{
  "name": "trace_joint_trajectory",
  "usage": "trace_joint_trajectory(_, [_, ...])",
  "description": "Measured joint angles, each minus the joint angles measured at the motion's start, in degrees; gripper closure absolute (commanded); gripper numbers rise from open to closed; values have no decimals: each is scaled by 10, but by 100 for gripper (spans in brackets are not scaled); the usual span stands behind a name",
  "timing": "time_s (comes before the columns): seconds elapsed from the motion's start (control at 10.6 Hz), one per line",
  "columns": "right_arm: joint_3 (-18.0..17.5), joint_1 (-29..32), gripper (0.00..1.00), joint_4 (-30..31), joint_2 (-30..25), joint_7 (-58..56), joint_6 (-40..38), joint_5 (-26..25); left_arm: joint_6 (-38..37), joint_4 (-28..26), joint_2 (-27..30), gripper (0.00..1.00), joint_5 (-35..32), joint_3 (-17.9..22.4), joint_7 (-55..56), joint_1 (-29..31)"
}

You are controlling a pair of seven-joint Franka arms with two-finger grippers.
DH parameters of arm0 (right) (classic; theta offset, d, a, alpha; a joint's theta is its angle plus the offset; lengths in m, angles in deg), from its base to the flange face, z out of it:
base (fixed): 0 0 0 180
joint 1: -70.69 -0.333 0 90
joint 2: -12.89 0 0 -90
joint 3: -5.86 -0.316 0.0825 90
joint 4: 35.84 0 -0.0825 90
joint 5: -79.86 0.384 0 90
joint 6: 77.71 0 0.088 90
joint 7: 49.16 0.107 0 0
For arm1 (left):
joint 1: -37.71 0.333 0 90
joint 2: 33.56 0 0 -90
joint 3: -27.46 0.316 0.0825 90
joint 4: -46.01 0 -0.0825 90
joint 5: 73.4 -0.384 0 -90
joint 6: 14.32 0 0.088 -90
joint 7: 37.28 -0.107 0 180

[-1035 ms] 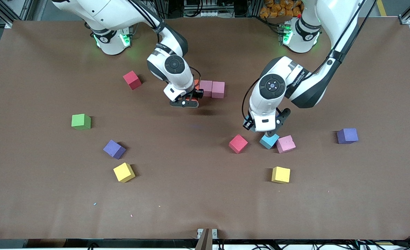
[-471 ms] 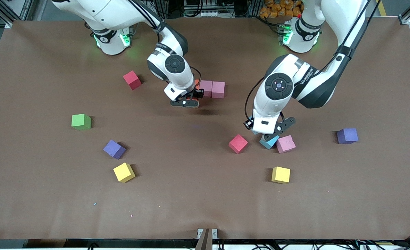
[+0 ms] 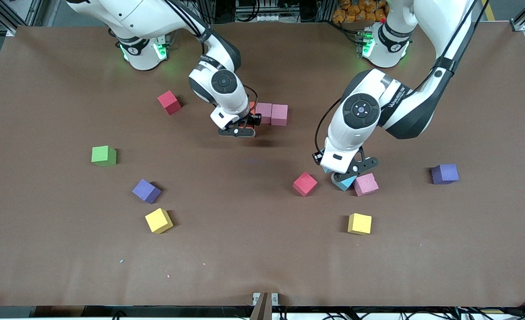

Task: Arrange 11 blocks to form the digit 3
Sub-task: 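Lift the cyan cube with the left gripper while the right places orange, then release the orange cube and move the right gripper to the red cube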

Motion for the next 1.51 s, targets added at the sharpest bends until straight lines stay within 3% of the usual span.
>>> trace_joint_trajectory(0.19, [0,0,75,0,0,0,0,0,-1,1,0,97,0,0,-1,0])
trace_joint_trajectory(0.38, [0,0,41,0,0,0,0,0,-5,1,0,97,0,0,-1,0])
trace_joint_trajectory(0.56, [0,0,28,0,1,0,0,0,-5,1,0,97,0,0,-1,0])
trace_joint_trajectory(0.75, [0,0,7,0,1,0,0,0,-5,1,0,97,0,0,-1,0])
trace_joint_trajectory(1.13, [0,0,0,-1,1,0,1,-1,-5,1,0,97,0,0,-1,0])
trace_joint_trajectory(1.51, [0,0,0,-20,-13,-3,-21,-2,-5,2,0,97,0,0,-1,0])
